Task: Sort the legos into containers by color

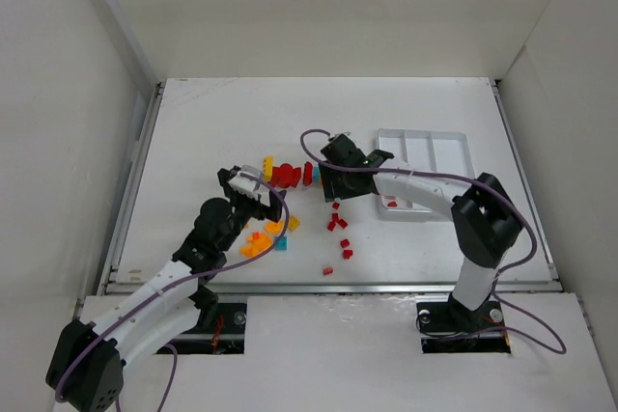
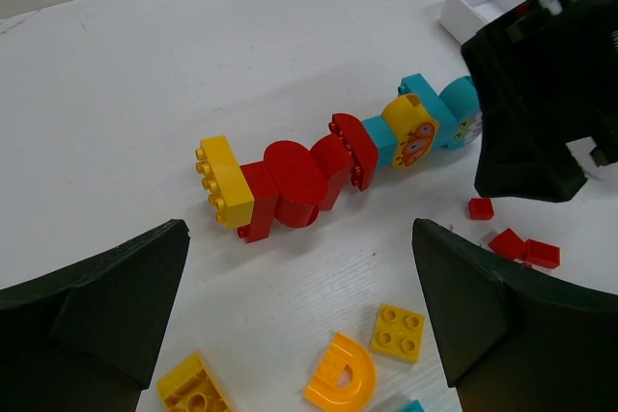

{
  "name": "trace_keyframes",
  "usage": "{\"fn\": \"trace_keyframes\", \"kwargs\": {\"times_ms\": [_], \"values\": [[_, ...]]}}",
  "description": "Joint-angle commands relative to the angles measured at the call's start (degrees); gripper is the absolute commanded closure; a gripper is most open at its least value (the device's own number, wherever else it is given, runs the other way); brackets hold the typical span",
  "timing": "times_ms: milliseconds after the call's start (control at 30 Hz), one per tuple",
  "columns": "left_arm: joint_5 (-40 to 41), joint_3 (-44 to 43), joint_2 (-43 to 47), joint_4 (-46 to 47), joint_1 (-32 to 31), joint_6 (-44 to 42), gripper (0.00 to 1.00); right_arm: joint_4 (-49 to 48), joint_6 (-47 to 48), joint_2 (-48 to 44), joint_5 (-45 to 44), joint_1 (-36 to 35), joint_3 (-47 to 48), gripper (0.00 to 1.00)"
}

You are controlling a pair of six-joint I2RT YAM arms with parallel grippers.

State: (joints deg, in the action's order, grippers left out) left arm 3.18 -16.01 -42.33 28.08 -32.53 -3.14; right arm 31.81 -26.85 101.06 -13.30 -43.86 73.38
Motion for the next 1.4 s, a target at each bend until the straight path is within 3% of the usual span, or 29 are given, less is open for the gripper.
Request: {"fn": "trace_keyframes", "kwargs": {"times_ms": [0, 267, 533, 733, 1000, 1167, 1233, 1367], "values": [[-1.24, 0.72, 1.63, 3.83, -0.16, -0.73, 0.00, -3.69, 0.48, 2.20, -1.11, -2.28, 3.52, 0.29], [-1.25, 0.72, 1.63, 3.83, -0.16, -0.73, 0.00, -0.96, 0.48, 9.77, -2.87, -2.29, 8.35, 0.36], [-1.77, 0.72, 2.16, 3.83, -0.16, -0.73, 0.00, -0.35, -1.19, 11.00, -4.01, -2.29, 6.51, 0.41], [-1.77, 1.24, 2.16, 3.83, -0.16, -1.25, 0.00, -0.96, -1.19, 10.48, -1.47, -2.29, 4.23, 0.50], [-1.77, 1.24, 2.16, 4.36, -0.16, -1.26, 0.00, -1.49, -1.71, 10.39, -0.94, -2.29, 3.17, 0.49], [-1.77, 1.24, 2.16, 4.36, -0.16, -1.26, 0.00, -2.02, -1.71, 10.92, -0.94, -2.29, 3.17, 0.67], [-1.77, 1.24, 2.16, 4.36, -0.16, -1.26, 0.00, -2.02, -1.71, 10.30, -0.94, -2.29, 3.17, 0.82], [-1.77, 1.24, 2.16, 4.36, -0.16, -1.26, 0.00, -1.40, -1.71, 8.38, -1.47, -2.29, 3.07, 0.94]]}}
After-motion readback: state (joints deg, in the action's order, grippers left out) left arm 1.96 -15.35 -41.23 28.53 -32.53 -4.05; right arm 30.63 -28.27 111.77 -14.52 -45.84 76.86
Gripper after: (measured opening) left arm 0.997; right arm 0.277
